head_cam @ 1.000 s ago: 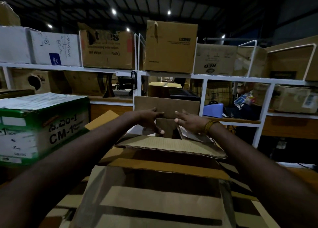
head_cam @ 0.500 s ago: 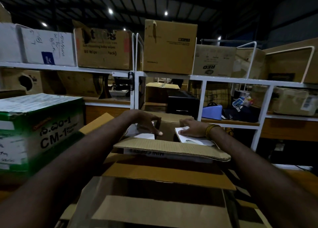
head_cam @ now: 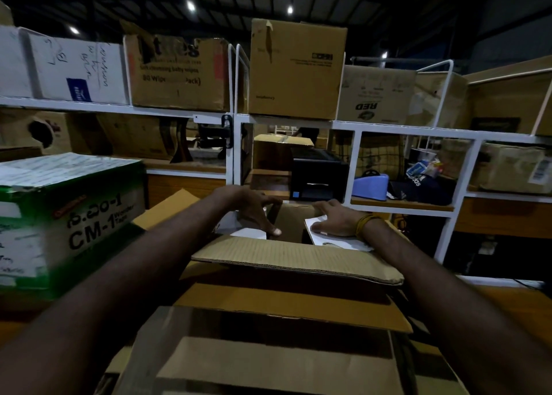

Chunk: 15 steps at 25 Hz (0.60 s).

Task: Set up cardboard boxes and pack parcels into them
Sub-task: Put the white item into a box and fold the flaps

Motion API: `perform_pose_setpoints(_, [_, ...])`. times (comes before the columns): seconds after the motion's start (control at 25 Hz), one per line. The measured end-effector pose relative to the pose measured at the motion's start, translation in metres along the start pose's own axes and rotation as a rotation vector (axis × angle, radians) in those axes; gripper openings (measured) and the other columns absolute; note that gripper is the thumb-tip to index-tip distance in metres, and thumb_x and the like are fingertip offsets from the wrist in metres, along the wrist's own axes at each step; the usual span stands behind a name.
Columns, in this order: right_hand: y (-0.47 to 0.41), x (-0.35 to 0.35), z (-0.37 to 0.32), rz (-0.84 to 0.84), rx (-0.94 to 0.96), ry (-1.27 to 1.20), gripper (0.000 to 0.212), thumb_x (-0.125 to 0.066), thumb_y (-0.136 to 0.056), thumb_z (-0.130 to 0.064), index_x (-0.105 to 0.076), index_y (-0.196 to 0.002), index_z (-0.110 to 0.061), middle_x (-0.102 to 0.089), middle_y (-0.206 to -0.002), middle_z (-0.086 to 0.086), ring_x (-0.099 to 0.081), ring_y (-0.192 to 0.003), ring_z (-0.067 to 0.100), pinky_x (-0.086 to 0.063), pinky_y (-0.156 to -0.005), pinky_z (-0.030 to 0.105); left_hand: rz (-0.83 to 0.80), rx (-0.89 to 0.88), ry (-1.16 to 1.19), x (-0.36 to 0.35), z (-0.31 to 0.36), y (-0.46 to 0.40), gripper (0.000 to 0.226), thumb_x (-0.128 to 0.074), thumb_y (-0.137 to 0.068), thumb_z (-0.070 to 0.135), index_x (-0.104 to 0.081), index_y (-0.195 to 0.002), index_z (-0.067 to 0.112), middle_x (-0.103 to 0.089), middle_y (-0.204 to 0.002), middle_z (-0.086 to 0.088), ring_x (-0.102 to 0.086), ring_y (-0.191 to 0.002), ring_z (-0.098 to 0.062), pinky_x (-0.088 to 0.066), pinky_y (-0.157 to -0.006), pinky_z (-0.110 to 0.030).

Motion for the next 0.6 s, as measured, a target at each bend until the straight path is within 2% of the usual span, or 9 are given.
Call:
perform_pose_setpoints(0.12, [0.005,0.002,0.000,0.015,0.000,0.002,0.076,-0.056,-0.093,-0.051,-0.021,-0.156,-0.025,-0.019,-0.160,0.010,-0.032,-0.142,0.034,-0.033,-0.114,0.046,0.003,0.002,-0.003,0.001,0.001,0.002,0.110,-0.076,-0.075,0.061,-0.004,-0.157,0.042,0.001,-0.168,-0.003,-0.006,-0.151,-0.040,-0.021,-0.118,-0.062])
perform_pose_setpoints(0.24, [0.014,0.006,-0.003,0.061,0.016,-0.019,0.070,-0.050,-0.096,-0.056,-0.028,-0.154,-0.023,-0.021,-0.161,0.012,-0.030,-0.143,0.034,-0.030,-0.116,0.046,0.071,0.000,-0.003,0.001,0.002,0.005,0.108,-0.075,-0.074,0.063,-0.007,-0.156,0.044,0.002,-0.167,-0.002,-0.006,-0.151,-0.041,-0.024,-0.116,-0.065])
perform_pose_setpoints(0.32, [0.021,0.008,-0.007,0.060,-0.010,-0.018,0.080,-0.043,-0.092,-0.070,-0.025,-0.155,-0.024,-0.019,-0.162,0.013,-0.026,-0.145,0.038,-0.028,-0.117,0.051,0.120,-0.016,-0.004,0.003,0.004,0.011,0.106,-0.074,-0.077,0.061,-0.009,-0.157,0.042,-0.001,-0.167,-0.004,-0.010,-0.150,-0.041,-0.027,-0.115,-0.063])
perform_pose_setpoints(0.4, [0.031,0.010,-0.017,0.005,-0.048,-0.014,0.096,-0.040,-0.084,-0.081,-0.013,-0.158,-0.025,-0.013,-0.163,0.016,-0.020,-0.147,0.041,-0.024,-0.117,0.056,0.163,-0.048,-0.015,0.004,0.008,0.017,0.102,-0.075,-0.080,0.056,-0.012,-0.157,0.038,-0.008,-0.165,-0.007,-0.019,-0.148,-0.040,-0.034,-0.113,-0.059])
perform_pose_setpoints(0.52, [0.049,0.015,-0.031,-0.065,-0.038,0.034,0.103,-0.053,-0.084,-0.073,0.000,-0.159,-0.025,-0.016,-0.163,0.017,-0.023,-0.146,0.040,-0.030,-0.113,0.052,0.231,-0.142,-0.068,0.005,0.025,0.025,0.089,-0.073,-0.086,0.044,-0.022,-0.157,0.029,-0.027,-0.158,-0.010,-0.034,-0.141,-0.034,-0.041,-0.107,-0.047])
perform_pose_setpoints(0.6, [0.062,0.022,-0.035,-0.018,-0.027,0.030,0.095,-0.061,-0.089,-0.056,-0.007,-0.159,-0.021,-0.029,-0.158,0.018,-0.037,-0.138,0.037,-0.040,-0.106,0.045,0.256,-0.224,-0.054,0.003,0.041,0.029,0.076,-0.071,-0.089,0.036,-0.031,-0.153,0.024,-0.043,-0.149,-0.010,-0.044,-0.134,-0.029,-0.042,-0.103,-0.041])
Point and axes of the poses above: each hand's wrist, its own y-axis away from the middle knuckle, its own x-axis out of the back of the hand, z = x × y, the point moved 3 cm from there along -y, towards the middle knuckle
